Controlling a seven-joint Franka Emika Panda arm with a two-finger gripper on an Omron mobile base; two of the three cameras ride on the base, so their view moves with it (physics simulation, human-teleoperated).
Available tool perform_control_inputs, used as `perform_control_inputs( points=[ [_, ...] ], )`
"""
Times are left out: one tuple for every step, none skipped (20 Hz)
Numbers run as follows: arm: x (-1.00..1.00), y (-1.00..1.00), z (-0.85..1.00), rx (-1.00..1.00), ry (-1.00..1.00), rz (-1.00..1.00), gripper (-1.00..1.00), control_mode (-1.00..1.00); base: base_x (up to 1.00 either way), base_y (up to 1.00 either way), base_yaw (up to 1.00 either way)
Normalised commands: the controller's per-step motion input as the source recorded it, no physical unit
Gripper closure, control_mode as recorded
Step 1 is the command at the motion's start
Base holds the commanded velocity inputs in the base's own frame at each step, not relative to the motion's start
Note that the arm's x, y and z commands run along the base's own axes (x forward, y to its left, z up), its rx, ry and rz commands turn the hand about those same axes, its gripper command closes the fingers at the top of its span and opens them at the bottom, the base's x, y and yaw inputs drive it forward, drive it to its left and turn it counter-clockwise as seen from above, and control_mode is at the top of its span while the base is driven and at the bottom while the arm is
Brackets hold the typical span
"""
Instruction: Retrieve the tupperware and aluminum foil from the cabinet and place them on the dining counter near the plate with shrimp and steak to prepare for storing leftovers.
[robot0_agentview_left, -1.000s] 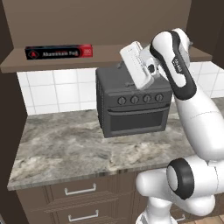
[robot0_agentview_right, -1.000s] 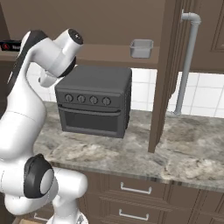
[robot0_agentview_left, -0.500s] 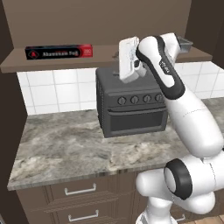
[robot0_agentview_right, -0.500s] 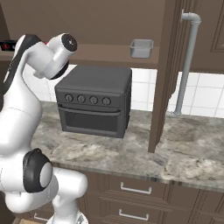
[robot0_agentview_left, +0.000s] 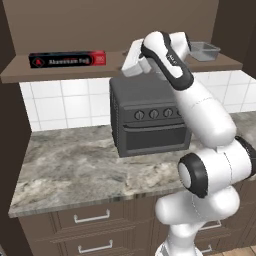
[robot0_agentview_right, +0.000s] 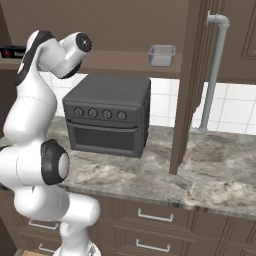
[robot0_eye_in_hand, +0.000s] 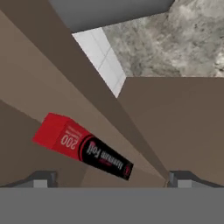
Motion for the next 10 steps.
perform_control_inputs(
  points=[
    [0.77, 0.03, 0.17, 0.02, 0.29, -0.06, -1.00, -1.00, 0.00, 0.00, 0.00],
    [0.77, 0.11, 0.13, 0.00, 0.29, -0.02, -1.00, -1.00, 0.00, 0.00, 0.00],
    [0.79, 0.09, 0.08, 0.00, 0.26, 0.00, -1.00, -1.00, 0.00, 0.00, 0.00],
    [0.76, 0.06, 0.09, 0.00, 0.23, 0.00, -1.00, -1.00, 0.00, 0.00, 0.00],
    [0.83, 0.06, 0.09, 0.00, 0.22, 0.00, -1.00, -1.00, 0.00, 0.00, 0.00],
    [0.81, 0.05, 0.08, 0.00, 0.21, 0.00, -1.00, -1.00, 0.00, 0.00, 0.00],
    [0.77, 0.06, 0.07, 0.00, 0.20, 0.00, -1.00, -1.00, 0.00, 0.00, 0.00],
    [0.76, 0.08, 0.01, 0.00, 0.20, 0.00, -1.00, -1.00, 0.00, 0.00, 0.00],
    [0.70, 0.12, 0.00, 0.00, 0.17, 0.00, -1.00, -1.00, 0.00, 0.00, 0.00],
    [0.71, 0.12, 0.00, 0.00, 0.13, 0.00, -1.00, -1.00, 0.00, 0.00, 0.00]
  ],
)
